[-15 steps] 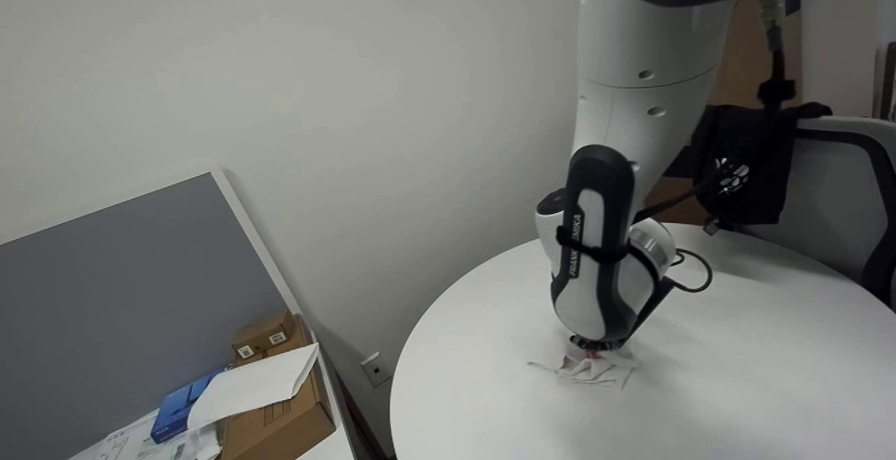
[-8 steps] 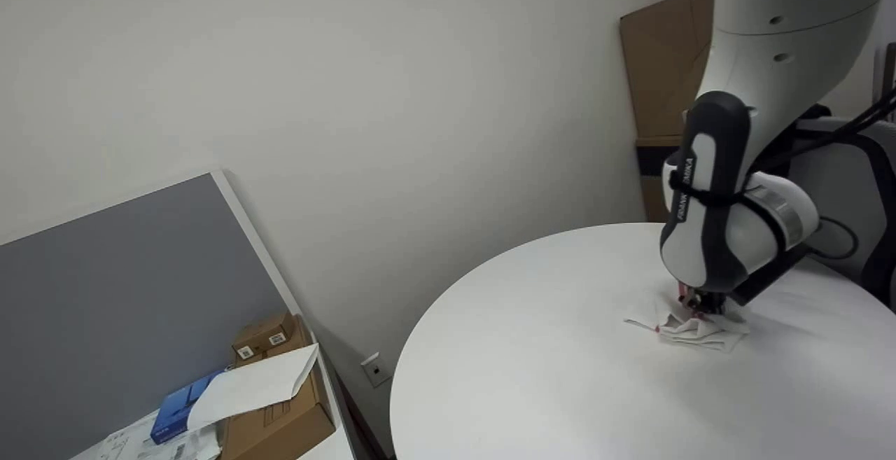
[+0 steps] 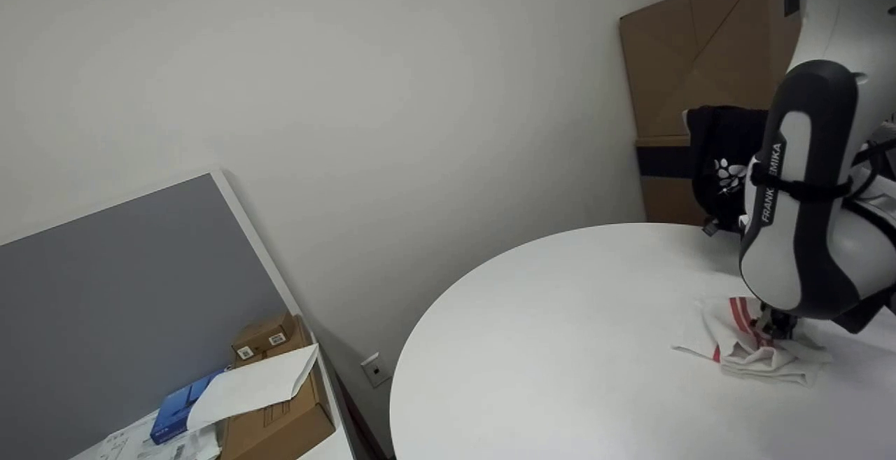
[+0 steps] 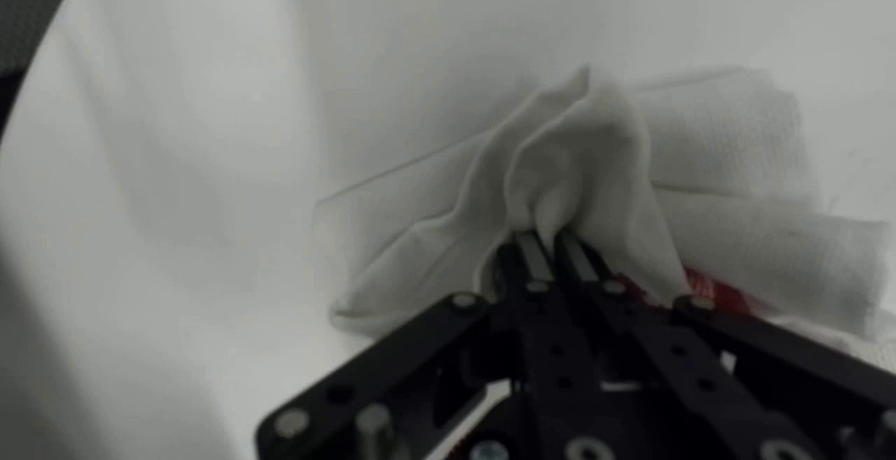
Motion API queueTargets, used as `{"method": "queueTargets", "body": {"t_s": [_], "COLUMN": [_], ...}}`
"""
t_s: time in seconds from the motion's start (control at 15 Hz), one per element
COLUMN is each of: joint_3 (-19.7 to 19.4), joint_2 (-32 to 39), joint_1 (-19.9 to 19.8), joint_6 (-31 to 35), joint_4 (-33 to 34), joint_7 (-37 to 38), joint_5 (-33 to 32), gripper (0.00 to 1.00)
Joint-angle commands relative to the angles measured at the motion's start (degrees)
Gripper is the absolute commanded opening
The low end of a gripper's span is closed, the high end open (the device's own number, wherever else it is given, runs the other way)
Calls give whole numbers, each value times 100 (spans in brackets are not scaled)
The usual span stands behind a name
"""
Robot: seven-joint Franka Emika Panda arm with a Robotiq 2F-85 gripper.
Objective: Use the white towel to wipe the table then put the black towel on the table
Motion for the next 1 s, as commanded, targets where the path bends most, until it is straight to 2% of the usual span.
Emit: {"method": "queueTargets", "body": {"t_s": [0.0,0.2,0.27,0.33,0.47,0.53,0.6,0.67,0.93], "joint_3": [244,366,502,439,523,624,667,763,845], "joint_2": [-151,-167,-133,-74,28,21,19,0,-99], "joint_1": [148,631,755,1068,1344,1349,1377,1288,978], "joint_6": [351,378,233,164,-91,-321,-493,-667,-1184], "joint_4": [-889,-1034,-925,-774,-436,-304,-203,-123,-76], "joint_7": [-343,-326,-270,-169,-20,43,78,85,206], "joint_5": [-230,-225,-161,-66,78,137,170,229,616], "gripper": [2,2,2,2,2,2,31,32,60]}}
